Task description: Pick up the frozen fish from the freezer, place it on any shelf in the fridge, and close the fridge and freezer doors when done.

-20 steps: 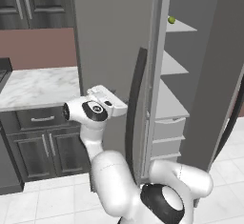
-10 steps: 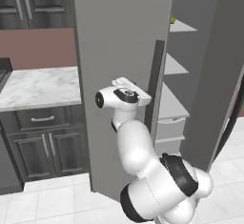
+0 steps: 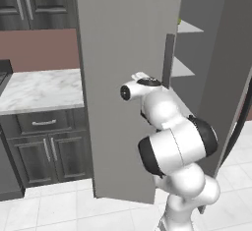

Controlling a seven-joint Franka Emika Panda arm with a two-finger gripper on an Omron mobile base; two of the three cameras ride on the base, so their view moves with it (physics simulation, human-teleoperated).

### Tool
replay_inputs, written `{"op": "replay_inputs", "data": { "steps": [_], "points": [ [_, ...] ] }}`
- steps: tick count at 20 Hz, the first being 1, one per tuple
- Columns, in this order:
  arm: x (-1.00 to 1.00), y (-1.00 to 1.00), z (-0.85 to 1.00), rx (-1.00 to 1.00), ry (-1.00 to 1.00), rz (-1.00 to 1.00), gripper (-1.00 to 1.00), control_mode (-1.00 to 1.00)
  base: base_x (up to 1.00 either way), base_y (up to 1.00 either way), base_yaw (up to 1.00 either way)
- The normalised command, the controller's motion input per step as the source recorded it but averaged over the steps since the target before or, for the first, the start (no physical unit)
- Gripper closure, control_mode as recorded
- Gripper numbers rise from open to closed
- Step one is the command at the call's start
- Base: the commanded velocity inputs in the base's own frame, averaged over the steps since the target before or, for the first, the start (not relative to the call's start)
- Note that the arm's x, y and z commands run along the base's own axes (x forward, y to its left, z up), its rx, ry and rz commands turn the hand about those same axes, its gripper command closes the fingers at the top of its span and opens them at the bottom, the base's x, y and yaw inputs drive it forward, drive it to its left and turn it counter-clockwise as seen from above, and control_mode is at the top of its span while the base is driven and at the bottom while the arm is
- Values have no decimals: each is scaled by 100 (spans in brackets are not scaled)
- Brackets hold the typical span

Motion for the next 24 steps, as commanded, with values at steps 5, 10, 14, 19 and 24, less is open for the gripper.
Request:
{"op": "replay_inputs", "data": {
  "steps": [5,10,14,19,24],
  "points": [
    [66,-46,0,2,2,0,-100,-100,0,0,0],
    [58,-24,0,1,2,0,-100,-100,0,0,0],
    [37,-7,3,5,4,0,-100,-100,0,0,0],
    [47,-1,2,1,0,0,-100,-100,0,0,0],
    [75,-8,0,0,0,-1,-100,-100,0,0,0]
  ]
}}
